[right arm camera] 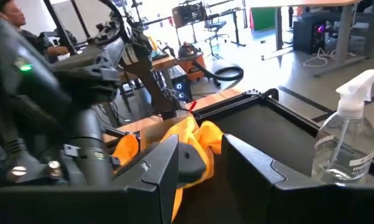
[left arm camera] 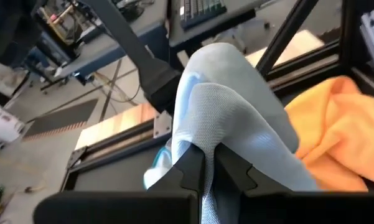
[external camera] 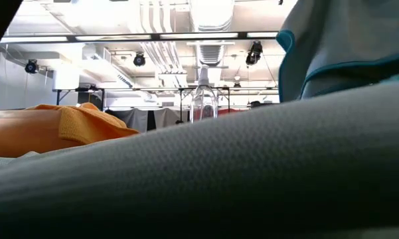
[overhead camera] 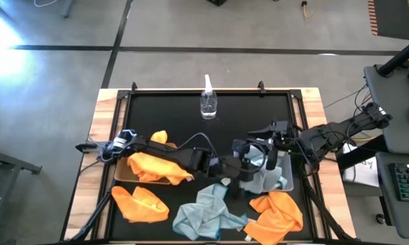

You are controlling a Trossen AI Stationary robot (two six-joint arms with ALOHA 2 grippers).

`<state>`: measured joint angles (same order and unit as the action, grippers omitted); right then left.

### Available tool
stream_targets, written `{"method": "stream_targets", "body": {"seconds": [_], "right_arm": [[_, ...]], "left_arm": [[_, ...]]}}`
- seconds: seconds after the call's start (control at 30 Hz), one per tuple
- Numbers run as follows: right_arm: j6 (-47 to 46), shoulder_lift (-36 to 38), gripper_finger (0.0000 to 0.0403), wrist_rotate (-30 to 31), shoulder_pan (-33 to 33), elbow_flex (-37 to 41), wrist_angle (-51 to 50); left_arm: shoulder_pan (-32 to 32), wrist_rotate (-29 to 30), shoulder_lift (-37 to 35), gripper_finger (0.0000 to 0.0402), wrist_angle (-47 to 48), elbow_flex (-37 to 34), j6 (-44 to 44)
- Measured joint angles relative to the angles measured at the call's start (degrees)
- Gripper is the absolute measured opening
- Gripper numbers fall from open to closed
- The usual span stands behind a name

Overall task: Sort microfiber towel by color & place in baskets
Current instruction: Put the left blue microfiber cloth into the transparent bin

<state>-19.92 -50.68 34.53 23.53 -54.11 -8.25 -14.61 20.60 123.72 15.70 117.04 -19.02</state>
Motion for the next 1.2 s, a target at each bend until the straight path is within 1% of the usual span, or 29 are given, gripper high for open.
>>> {"method": "stream_targets", "body": {"seconds": [0.07,0.13,0.17,0.3,0.33,0.4,0.53,0.73,0.9,1.1,1.2], "right_arm": [[0.3,0.1,0.0118,0.1,0.0,0.0,0.0],[0.4,0.0,0.0118,-1.1,0.0,0.0,0.1],[0.6,-0.1,0.0119,0.4,0.0,0.0,-0.2],[0.5,0.0,0.0118,0.4,0.0,0.0,0.0],[0.4,-0.1,0.0118,-0.6,0.1,0.0,0.1],[0.1,-0.3,0.0118,0.4,0.0,0.0,-0.6],[-2.3,-0.5,0.0118,0.2,0.0,0.0,-1.4],[-5.1,-0.7,0.0118,-0.1,0.0,0.2,-5.0],[-6.1,-0.6,0.0118,-0.6,0.1,0.2,-4.5],[-6.1,-0.7,0.0118,-0.4,0.1,0.1,-4.4],[-6.0,-0.6,0.0118,-0.4,0.1,0.2,-4.7]], "left_arm": [[1.2,-2.3,0.0,0.0003,-0.4,-0.3,-0.2],[2.7,-4.3,0.0,0.0003,-0.7,-0.7,-0.1],[3.3,-5.3,0.0,0.0003,-0.8,-1.0,-0.2],[5.0,-8.2,0.0,0.0003,-4.7,-2.8,0.0],[5.6,-8.3,0.0,0.0003,-5.6,-3.4,0.2],[6.9,-10.1,0.0,0.0003,-7.0,-4.7,-0.2],[7.8,-14.3,-0.3,0.0003,-8.2,-6.9,2.4],[7.5,-14.3,-0.3,0.0007,-8.0,-9.5,3.7],[7.3,-14.1,-0.1,0.0037,-6.9,-9.4,5.2],[7.6,-14.1,0.0,0.0097,-6.3,-9.3,5.7],[7.5,-14.1,0.0,0.0129,-4.4,-9.3,6.5]]}}
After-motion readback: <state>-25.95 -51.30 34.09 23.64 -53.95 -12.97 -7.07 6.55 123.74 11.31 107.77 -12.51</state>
